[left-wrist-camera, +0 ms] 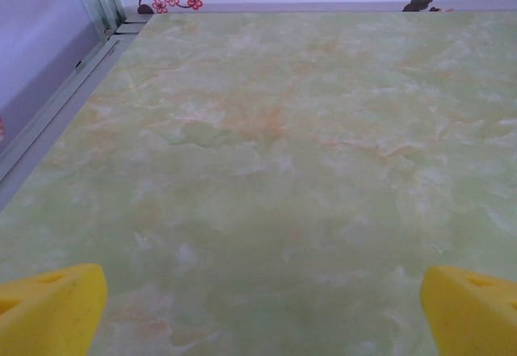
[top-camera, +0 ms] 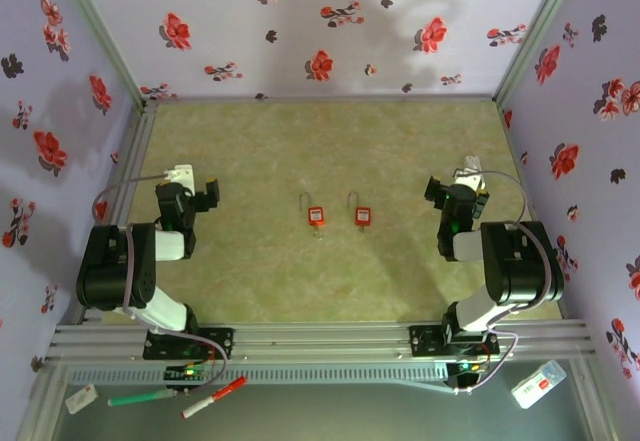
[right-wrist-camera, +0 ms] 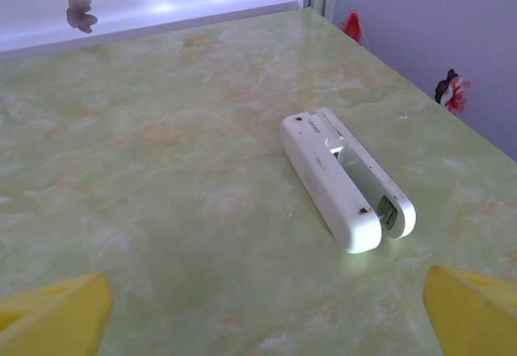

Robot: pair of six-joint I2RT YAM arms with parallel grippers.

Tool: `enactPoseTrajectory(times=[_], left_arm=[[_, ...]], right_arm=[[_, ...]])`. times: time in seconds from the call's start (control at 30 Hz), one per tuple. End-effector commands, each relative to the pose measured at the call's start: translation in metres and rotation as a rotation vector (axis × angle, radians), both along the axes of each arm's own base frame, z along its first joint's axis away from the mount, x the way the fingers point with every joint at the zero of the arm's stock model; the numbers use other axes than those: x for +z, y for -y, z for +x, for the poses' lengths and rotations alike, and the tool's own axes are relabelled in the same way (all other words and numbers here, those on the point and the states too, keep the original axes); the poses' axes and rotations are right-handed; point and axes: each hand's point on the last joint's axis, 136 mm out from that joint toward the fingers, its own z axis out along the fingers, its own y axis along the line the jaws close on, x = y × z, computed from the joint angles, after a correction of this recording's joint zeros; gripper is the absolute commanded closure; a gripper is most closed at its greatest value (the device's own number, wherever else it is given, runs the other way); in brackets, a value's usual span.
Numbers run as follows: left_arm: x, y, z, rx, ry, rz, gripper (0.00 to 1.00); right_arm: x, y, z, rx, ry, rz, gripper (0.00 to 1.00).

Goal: Unlock with the key

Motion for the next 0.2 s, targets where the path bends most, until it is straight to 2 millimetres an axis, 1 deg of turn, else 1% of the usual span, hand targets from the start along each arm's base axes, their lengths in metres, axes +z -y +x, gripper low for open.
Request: enactPoseTrajectory(times=[0.0, 0.17], left_arm=[[0.0034, 0.0016, -0.0003, -0.008, 0.010, -0.016, 0.00], [0.0040, 0.0004, -0.0010, -0.001, 0.015, -0.018, 0.00]], right_arm=[[0.0034, 0.0038, 0.0017, -0.034, 0.014, 0.003, 0.01], [0.0049, 0.0032, 0.0007, -0.030, 0.021, 0.002, 0.01]])
